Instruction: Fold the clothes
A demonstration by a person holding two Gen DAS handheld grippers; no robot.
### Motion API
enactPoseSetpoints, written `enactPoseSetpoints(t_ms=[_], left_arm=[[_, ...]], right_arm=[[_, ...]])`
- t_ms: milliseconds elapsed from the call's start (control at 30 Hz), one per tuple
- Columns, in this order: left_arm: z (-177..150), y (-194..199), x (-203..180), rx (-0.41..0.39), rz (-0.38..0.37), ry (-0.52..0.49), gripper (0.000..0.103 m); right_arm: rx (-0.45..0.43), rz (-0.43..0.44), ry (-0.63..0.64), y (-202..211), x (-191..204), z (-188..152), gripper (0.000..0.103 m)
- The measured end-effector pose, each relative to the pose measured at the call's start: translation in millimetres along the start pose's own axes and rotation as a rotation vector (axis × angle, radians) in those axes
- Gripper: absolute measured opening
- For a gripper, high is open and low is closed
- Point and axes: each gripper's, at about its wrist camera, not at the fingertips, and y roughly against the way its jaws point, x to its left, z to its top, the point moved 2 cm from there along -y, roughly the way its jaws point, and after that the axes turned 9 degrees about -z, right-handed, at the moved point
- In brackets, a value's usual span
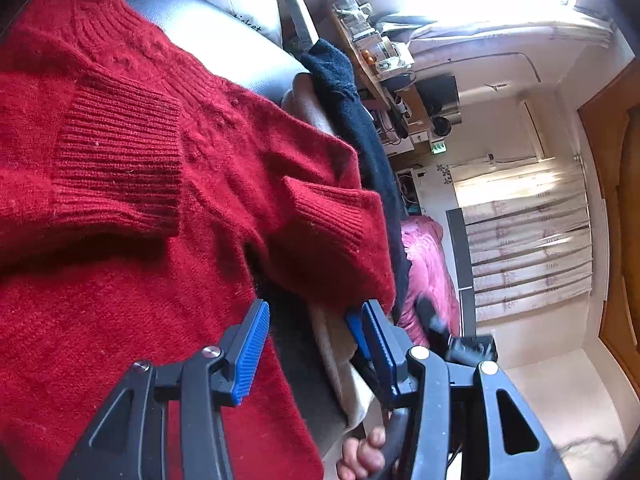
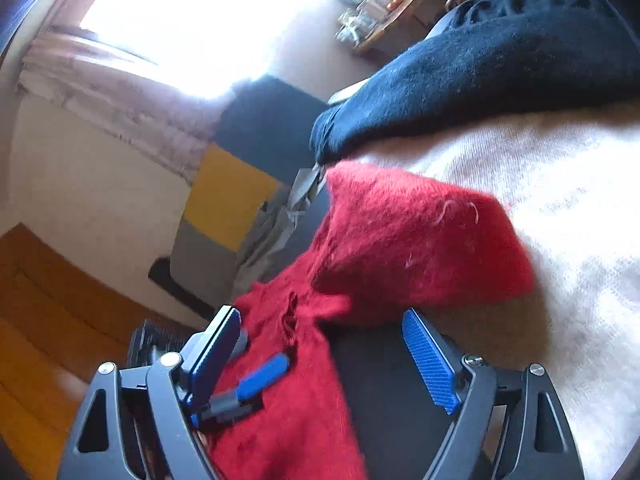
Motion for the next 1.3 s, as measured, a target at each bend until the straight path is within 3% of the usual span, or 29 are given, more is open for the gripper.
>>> enactPoseSetpoints(t_ms=[100,167,200,233,400,500,600,667,700,733,767,867,900,967,1000,1200,1300], left_arm=[[3,1,-1,-0.014,-0.027,0.01,0.049],[5,-2,-3,-0.013,-0.037,0.015,0.049],[6,-5,-3,-0.013,-0.041,0.018,0.049],[7,-8,-4,-0.009,-0.051,0.022,0.049],[13,-21,-1,-0.027,-0.128,0.092,0.053],[15,-33,7,-0.013,-0.142,0.164,0.056],[17,-46,15,-0.008,-0.162,0.224,0.062],[21,-61,22,-0.002,-0.205,0.304,0.069],[22,-66,23,-0.004,-0.216,0.328,0.069],[21,-71,24,-0.01,-0.222,0.349,0.069],[23,-76,24,-0.02,-0.218,0.356,0.069],[29,-91,23,-0.049,-0.201,0.378,0.069],[31,-93,22,-0.064,-0.178,0.376,0.065],[33,-93,18,-0.094,-0.122,0.34,0.039],[34,-91,15,-0.108,-0.092,0.314,0.021],[32,-72,-1,-0.12,0.01,0.19,0.015],[39,-55,-36,-0.12,0.073,0.011,0.015]], right_arm=[[-0.045,0.006,-0.059,-8,-4,6,0.08],[-0.057,0.014,-0.096,-14,-6,11,0.053],[-0.038,0.024,-0.111,-20,-5,13,0.018],[-0.025,0.041,-0.118,-23,-4,14,0.001],[-0.03,0.165,-0.087,-12,21,16,0.001],[-0.028,0.175,-0.071,-6,25,17,0.004],[-0.028,0.097,0.01,4,23,14,0.006],[-0.023,0.045,0.062,10,21,10,0.013],[-0.018,0.031,0.07,13,18,8,0.027],[-0.016,0.021,0.067,16,13,6,0.048],[-0.02,0.01,0.066,19,9,4,0.056],[-0.024,-0.004,0.056,26,-1,1,0.06],[-0.023,-0.008,0.053,27,-4,1,0.06],[-0.021,-0.015,0.047,30,-9,1,0.06],[-0.02,-0.018,0.045,32,-12,1,0.061],[-0.008,-0.037,0.028,31,-21,-4,0.064],[0.009,-0.05,0.043,31,-21,-11,0.065]])
